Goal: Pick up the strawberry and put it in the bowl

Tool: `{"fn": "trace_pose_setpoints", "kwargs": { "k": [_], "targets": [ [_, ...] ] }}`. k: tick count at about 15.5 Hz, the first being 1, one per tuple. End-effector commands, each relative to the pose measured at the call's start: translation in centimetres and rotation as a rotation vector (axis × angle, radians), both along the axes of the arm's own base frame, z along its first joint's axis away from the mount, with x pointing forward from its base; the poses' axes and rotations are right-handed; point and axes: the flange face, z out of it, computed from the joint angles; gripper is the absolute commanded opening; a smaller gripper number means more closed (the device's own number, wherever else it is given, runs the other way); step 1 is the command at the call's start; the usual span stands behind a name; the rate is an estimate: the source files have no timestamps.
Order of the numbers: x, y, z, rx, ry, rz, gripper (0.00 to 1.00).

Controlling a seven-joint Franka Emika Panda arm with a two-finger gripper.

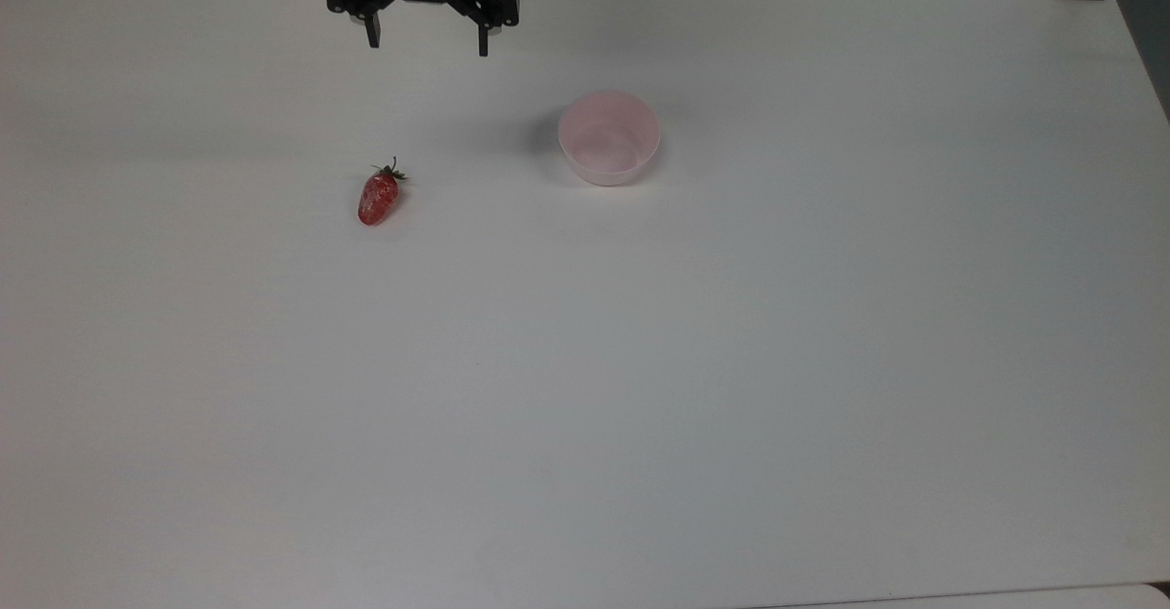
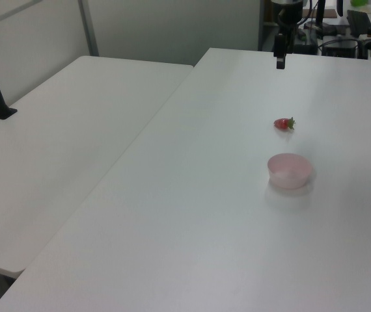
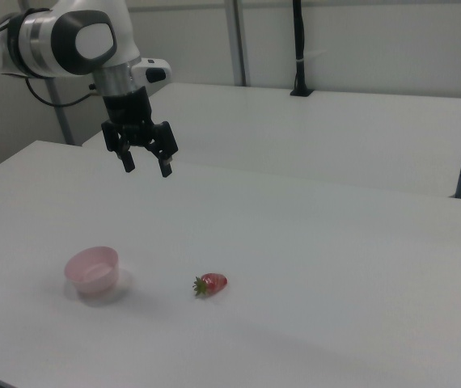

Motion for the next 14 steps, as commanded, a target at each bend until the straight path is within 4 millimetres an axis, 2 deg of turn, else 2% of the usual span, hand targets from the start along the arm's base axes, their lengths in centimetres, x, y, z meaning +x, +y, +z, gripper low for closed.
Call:
{"fn": "trace_pose_setpoints", "kwargs": {
  "k": [1, 14],
  "targets": [
    [-0.4, -0.4, 0.5, 0.022, 0.004, -0.018, 1.0],
    [-0.12, -0.47, 0.03, 0.015, 0.008, -0.005, 1.0]
  ]
}}
